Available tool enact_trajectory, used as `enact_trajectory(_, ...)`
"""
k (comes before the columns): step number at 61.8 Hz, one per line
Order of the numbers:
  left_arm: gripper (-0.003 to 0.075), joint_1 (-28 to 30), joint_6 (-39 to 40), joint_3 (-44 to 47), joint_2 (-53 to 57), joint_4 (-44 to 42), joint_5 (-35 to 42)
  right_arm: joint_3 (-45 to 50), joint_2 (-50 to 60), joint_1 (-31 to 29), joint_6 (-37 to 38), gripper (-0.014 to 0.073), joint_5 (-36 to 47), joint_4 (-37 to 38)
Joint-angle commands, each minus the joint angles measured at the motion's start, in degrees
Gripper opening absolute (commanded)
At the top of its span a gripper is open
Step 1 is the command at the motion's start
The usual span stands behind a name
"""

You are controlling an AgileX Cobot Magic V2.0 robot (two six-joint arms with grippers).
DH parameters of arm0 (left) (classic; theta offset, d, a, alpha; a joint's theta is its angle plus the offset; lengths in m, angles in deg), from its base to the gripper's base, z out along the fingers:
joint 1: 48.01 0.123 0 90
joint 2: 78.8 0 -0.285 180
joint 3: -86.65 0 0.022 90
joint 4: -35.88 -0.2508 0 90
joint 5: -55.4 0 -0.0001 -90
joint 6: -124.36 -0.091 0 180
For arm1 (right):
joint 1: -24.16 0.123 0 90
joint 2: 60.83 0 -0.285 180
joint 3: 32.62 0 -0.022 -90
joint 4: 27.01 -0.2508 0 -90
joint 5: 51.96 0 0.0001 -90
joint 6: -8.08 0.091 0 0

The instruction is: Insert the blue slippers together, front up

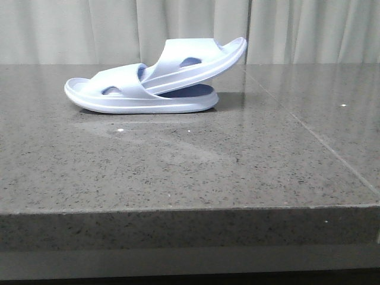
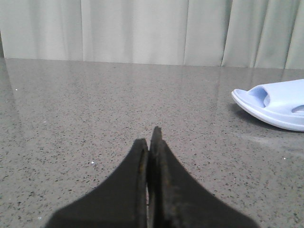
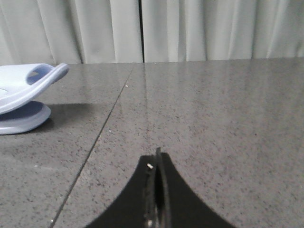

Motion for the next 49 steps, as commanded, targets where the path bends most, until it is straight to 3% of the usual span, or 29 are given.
enact_trajectory(1,-0.002,0.01,0.63,0.48,1.05,0.52,4.46,1.24,2.57,-1.56,0.34,-0.0108,4.04,0.56)
enact_trajectory(19,-0.002,0.01,0.63,0.48,1.05,0.52,4.46,6.13,11.43,-2.7,0.91,-0.0108,-1.42,-0.21)
enact_trajectory(49,-0.002,0.01,0.63,0.48,0.93,0.52,4.46,6.08,11.25,-2.7,0.91,-0.0108,-5.12,-0.21)
